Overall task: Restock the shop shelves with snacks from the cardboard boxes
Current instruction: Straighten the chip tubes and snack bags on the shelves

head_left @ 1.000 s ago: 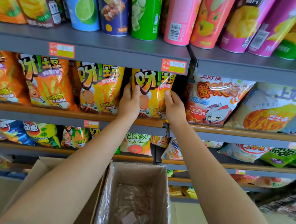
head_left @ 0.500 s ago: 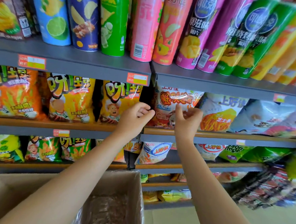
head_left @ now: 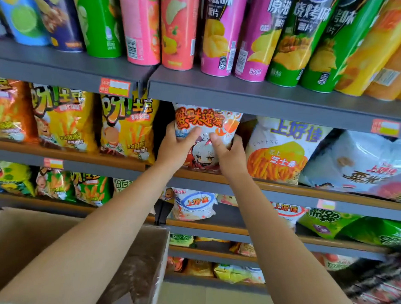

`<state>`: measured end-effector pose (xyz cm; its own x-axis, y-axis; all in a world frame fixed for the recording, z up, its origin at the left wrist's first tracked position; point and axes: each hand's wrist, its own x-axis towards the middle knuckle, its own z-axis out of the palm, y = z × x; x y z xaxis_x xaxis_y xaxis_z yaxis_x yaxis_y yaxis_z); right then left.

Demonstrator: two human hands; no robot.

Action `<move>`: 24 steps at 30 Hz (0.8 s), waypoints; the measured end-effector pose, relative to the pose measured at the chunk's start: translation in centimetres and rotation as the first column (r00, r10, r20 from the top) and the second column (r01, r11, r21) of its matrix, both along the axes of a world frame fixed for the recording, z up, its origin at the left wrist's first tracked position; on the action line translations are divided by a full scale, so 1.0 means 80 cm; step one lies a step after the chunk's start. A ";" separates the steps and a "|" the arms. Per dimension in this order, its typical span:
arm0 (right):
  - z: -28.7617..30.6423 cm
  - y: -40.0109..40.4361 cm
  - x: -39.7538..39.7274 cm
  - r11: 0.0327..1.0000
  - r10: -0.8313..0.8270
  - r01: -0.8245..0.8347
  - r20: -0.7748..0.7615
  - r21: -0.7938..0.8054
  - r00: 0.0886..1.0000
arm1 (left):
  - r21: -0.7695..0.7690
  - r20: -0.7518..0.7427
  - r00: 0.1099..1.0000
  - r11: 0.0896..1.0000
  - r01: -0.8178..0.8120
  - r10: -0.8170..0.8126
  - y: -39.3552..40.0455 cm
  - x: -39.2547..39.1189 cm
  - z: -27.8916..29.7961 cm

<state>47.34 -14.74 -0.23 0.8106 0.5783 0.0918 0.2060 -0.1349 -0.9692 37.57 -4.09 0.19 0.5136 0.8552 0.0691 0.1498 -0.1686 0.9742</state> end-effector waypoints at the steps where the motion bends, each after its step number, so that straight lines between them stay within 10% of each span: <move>1: 0.004 -0.001 0.004 1.000 0.027 -0.027 -0.015 -0.003 1.000 | -0.005 0.000 1.000 1.000 -0.023 0.023 -0.002 0.000 0.002; 15: -0.002 -0.033 0.011 0.995 0.069 -0.060 -0.121 0.075 0.990 | 0.008 -0.102 0.992 0.997 -0.079 0.079 -0.022 0.006 0.013; 19: 0.007 -0.108 -0.002 0.985 -0.078 0.062 0.094 0.162 0.993 | 0.486 0.163 0.934 0.798 -0.356 0.317 -0.065 0.000 0.011; 24: 0.005 -0.163 0.057 0.842 -0.475 0.417 0.102 0.342 0.874 | 0.517 -0.005 0.990 0.847 0.126 -0.144 -0.139 0.056 0.020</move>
